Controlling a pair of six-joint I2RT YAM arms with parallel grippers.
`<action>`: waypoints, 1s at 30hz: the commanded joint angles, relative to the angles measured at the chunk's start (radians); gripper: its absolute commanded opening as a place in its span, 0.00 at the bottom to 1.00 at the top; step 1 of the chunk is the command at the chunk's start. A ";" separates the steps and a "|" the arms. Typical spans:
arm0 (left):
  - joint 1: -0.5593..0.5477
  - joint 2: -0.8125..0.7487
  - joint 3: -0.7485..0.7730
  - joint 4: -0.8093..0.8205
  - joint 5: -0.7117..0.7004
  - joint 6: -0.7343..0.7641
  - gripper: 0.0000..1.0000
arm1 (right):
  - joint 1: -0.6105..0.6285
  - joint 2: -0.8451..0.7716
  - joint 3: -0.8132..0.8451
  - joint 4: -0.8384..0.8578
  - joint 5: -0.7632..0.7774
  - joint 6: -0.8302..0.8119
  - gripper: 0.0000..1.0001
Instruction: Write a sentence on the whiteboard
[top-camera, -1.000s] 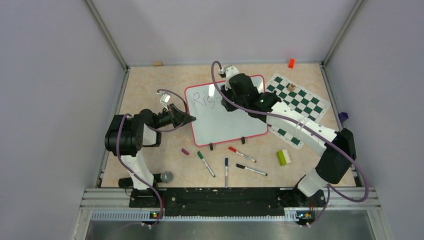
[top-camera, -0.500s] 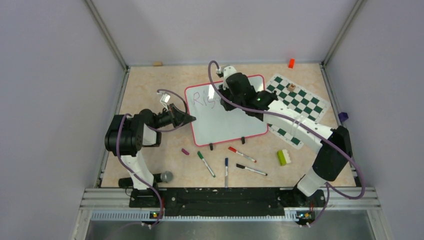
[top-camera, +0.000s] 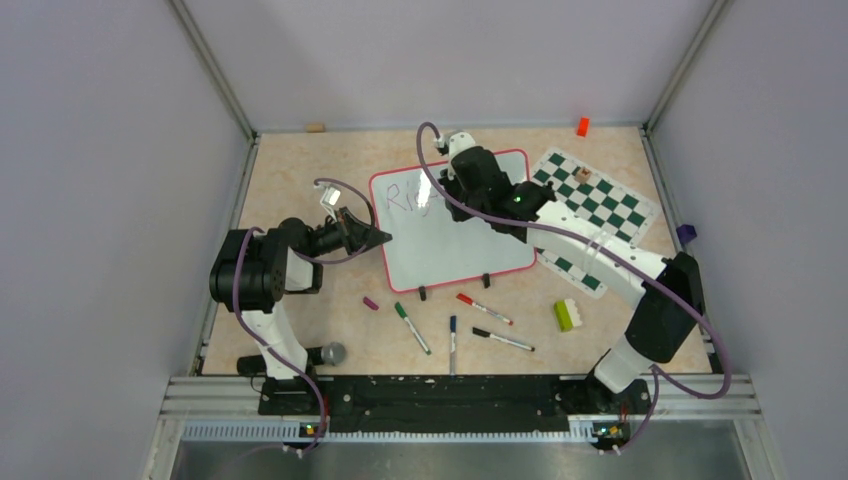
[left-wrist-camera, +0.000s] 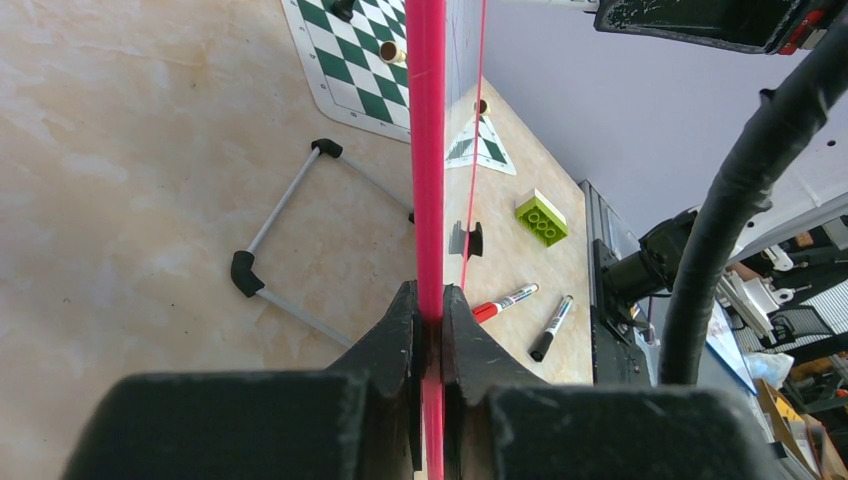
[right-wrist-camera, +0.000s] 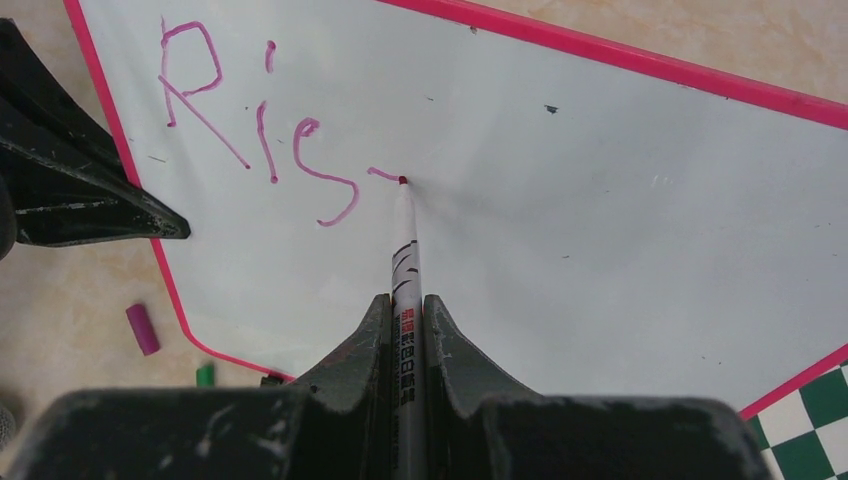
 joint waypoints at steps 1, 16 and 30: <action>-0.009 -0.010 -0.002 0.110 0.026 0.037 0.00 | -0.006 -0.009 0.047 -0.010 0.087 -0.016 0.00; -0.009 -0.010 -0.003 0.110 0.027 0.038 0.00 | -0.006 0.061 0.124 -0.006 0.035 -0.022 0.00; -0.009 -0.010 -0.002 0.109 0.026 0.038 0.00 | -0.006 0.048 0.092 -0.058 -0.069 -0.025 0.00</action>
